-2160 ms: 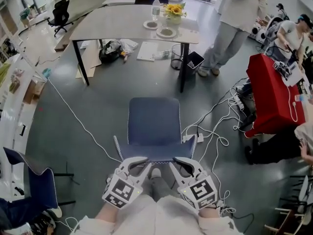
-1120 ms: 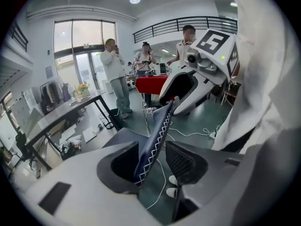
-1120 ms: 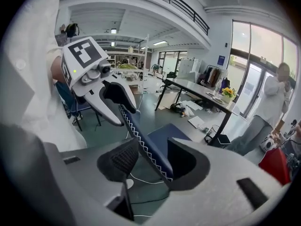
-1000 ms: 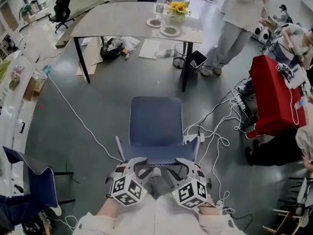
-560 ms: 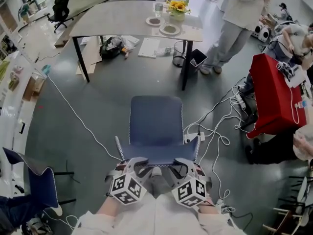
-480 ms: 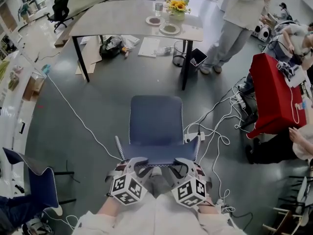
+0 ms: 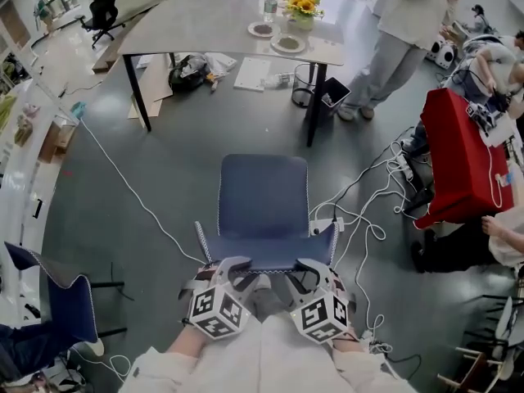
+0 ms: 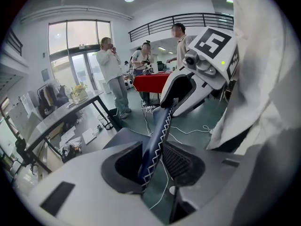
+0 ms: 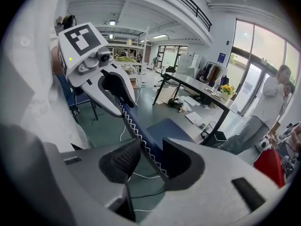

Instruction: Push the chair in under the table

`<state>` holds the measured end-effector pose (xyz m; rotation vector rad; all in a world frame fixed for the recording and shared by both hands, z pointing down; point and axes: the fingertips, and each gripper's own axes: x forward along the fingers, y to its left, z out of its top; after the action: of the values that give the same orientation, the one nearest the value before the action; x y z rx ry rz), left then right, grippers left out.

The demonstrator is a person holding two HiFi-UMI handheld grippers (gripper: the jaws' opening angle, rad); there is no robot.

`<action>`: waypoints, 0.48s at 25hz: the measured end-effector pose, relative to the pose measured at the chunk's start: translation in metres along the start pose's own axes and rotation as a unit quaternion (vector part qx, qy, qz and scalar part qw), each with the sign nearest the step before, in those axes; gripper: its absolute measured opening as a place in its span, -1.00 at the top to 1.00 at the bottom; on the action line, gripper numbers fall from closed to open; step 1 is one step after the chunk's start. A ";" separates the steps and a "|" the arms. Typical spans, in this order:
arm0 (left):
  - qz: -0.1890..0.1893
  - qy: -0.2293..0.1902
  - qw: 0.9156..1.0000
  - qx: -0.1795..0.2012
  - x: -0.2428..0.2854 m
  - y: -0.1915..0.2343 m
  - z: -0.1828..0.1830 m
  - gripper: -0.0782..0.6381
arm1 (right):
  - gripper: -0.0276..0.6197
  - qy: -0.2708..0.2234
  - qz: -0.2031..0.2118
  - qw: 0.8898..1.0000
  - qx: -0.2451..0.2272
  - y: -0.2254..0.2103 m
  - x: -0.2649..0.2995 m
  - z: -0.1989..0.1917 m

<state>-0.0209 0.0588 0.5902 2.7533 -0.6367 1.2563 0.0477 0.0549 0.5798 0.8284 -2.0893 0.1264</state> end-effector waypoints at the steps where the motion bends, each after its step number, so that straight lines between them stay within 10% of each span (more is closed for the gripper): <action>1: 0.004 0.000 1.000 0.001 0.000 0.002 -0.001 0.40 | 0.51 -0.001 0.001 1.000 -0.001 0.000 0.001 0.002; 12: 0.018 0.001 1.000 -0.001 0.015 0.037 0.008 0.37 | 0.51 -0.009 -0.004 1.000 0.002 -0.029 0.019 0.014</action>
<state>-0.0208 0.0185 0.5913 2.7508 -0.6893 1.2632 0.0473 0.0174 0.5796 0.8440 -2.1024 0.1193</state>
